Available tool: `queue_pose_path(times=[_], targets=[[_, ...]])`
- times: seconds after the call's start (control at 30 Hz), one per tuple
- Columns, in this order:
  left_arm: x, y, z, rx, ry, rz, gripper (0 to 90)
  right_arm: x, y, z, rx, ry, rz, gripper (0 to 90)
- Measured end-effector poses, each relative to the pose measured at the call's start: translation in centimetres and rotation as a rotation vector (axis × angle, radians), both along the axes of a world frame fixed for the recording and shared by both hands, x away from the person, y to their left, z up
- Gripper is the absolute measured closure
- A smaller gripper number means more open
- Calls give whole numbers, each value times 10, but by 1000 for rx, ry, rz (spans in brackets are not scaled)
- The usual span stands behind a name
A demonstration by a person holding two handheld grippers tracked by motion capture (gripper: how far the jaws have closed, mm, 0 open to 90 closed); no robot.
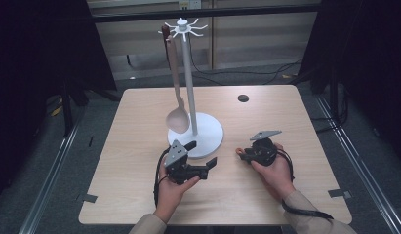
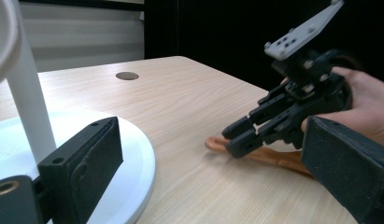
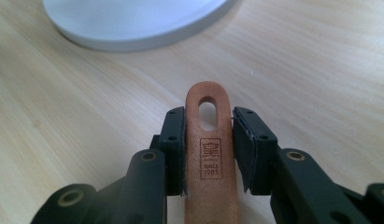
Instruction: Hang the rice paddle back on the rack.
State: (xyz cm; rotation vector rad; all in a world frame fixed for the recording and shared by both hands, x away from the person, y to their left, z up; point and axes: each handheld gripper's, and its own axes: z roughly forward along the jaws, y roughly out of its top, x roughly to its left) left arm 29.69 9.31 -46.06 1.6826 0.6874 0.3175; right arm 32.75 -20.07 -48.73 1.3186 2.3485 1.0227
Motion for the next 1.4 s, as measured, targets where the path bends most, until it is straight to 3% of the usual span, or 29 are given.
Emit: queue_pose_path(times=[0.2,0.3,0.4,0.67,0.77,0.97,1.17,1.3,1.4], targets=[[1,-12,-4,-1,35,-13,54,-9,-7,19,92,-66,-41,666],[0,-22,-5,-10,59,-42,70,-16,-9,33,128,-118,-51,666],[-2,-30,-6,-53,105,-65,87,-22,-9,43,156,-159,-56,666],[-4,-52,-7,-119,216,-89,188,-37,-5,60,226,-226,-80,666],[-5,-62,-7,-114,234,-98,258,-42,-1,67,247,-260,-80,666],[-7,-75,-9,-119,264,-132,350,-47,3,75,254,-284,-82,666],[-5,-80,-6,-128,278,-129,479,-52,7,79,261,-316,-69,666],[-3,-83,-7,-162,300,-141,536,-53,11,81,263,-319,-57,666],[-3,-83,-6,-164,312,-144,591,-54,13,82,272,-318,-53,666]])
